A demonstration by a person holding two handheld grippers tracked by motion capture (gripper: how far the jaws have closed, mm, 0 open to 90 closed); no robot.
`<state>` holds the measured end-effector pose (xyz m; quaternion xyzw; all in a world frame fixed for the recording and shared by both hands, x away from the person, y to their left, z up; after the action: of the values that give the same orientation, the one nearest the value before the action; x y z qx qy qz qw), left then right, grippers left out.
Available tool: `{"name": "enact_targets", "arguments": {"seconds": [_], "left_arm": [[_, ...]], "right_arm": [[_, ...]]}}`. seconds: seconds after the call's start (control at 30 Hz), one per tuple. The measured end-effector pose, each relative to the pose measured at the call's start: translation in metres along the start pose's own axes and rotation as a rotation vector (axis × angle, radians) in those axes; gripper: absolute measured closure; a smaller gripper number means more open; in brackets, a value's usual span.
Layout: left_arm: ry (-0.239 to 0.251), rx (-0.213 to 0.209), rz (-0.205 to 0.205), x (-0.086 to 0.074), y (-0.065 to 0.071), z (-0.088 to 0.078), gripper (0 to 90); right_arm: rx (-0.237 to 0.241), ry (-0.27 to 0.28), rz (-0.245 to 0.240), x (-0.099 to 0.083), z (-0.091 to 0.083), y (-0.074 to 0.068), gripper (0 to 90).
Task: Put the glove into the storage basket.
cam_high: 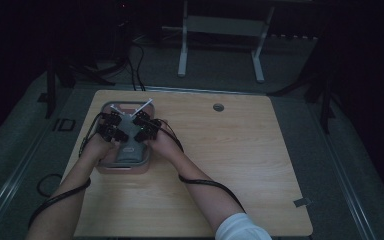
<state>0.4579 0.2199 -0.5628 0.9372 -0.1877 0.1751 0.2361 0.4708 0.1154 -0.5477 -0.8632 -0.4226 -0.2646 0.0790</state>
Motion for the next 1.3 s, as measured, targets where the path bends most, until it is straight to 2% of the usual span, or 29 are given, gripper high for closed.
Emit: {"name": "enact_targets", "arguments": {"seconds": [0.13,0.23,0.3,0.33,0.37,0.4,0.47,0.5,0.53,0.57,0.6,0.63,0.7,0.77,0.8,0.83,0.87,0.9,0.97,1.3], "left_arm": [[0.005,0.002,-0.005,0.000,-0.001,0.004,79.1],[0.026,-0.013,-0.013,0.001,-0.001,0.003,74.5],[0.094,-0.046,-0.018,0.003,0.000,-0.002,64.6],[0.120,-0.076,-0.021,0.003,0.000,-0.005,59.0],[0.147,-0.089,-0.030,0.003,0.001,-0.007,52.4],[0.170,-0.076,-0.021,0.003,0.000,-0.010,44.0],[0.180,-0.073,-0.005,0.003,0.001,-0.013,29.8],[0.202,-0.054,0.031,0.003,0.005,-0.018,23.3],[0.218,-0.009,0.060,0.003,0.006,-0.021,21.2],[0.218,-0.009,0.060,0.003,0.006,-0.021,18.5],[0.236,0.034,0.098,0.004,0.006,-0.025,18.5],[0.253,0.043,0.106,0.004,0.006,-0.028,17.9],[0.332,0.019,0.094,0.004,0.013,-0.040,15.1],[0.347,0.008,0.107,0.003,0.017,-0.044,15.0],[0.364,-0.002,0.133,-0.001,0.026,-0.049,14.7],[0.364,-0.002,0.133,-0.001,0.026,-0.049,14.7],[0.369,-0.011,0.145,-0.003,0.031,-0.051,14.7],[0.367,-0.001,0.169,-0.008,0.038,-0.053,14.7],[0.375,-0.007,0.181,-0.011,0.044,-0.055,14.8],[0.437,-0.119,0.271,-0.039,0.095,-0.064,14.8]], "right_arm": [[0.018,0.034,0.003,0.001,-0.011,0.005,61.5],[0.041,0.087,0.013,0.004,-0.024,0.009,51.7],[0.069,0.122,0.009,0.005,-0.031,0.010,45.0],[0.074,0.139,0.004,0.005,-0.034,0.011,40.7],[0.075,0.135,0.014,0.005,-0.037,0.012,38.6],[0.083,0.138,0.013,0.004,-0.039,0.012,38.0],[0.090,0.153,0.006,0.004,-0.042,0.013,34.5],[0.096,0.175,0.009,0.004,-0.048,0.015,20.7],[0.104,0.176,0.008,0.003,-0.051,0.016,16.6],[0.102,0.182,0.009,0.003,-0.053,0.017,17.2],[0.102,0.182,0.009,0.003,-0.053,0.017,17.2],[0.101,0.189,0.006,0.001,-0.056,0.019,17.1],[0.121,0.207,-0.001,-0.003,-0.061,0.021,15.6],[0.121,0.211,-0.007,-0.004,-0.063,0.022,15.6],[0.123,0.214,-0.020,-0.008,-0.066,0.022,15.6],[0.123,0.214,-0.020,-0.008,-0.066,0.022,15.6],[0.120,0.217,-0.031,-0.010,-0.068,0.022,15.5],[0.110,0.223,-0.045,-0.012,-0.070,0.022,15.6],[0.113,0.238,-0.063,-0.017,-0.075,0.021,15.6],[0.086,0.249,-0.113,-0.044,-0.090,0.024,15.6]]}}
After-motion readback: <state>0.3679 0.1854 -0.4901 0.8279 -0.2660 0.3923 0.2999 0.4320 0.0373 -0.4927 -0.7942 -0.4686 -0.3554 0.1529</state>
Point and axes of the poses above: each handheld gripper's, and its own axes: z roughly forward along the jaws, x roughly out of its top, y roughly to its right, the point moved 6 cm from there along z, roughly forward along the jaws, and after that the axes turned 14 degrees about -x, right-handed, at the moved point
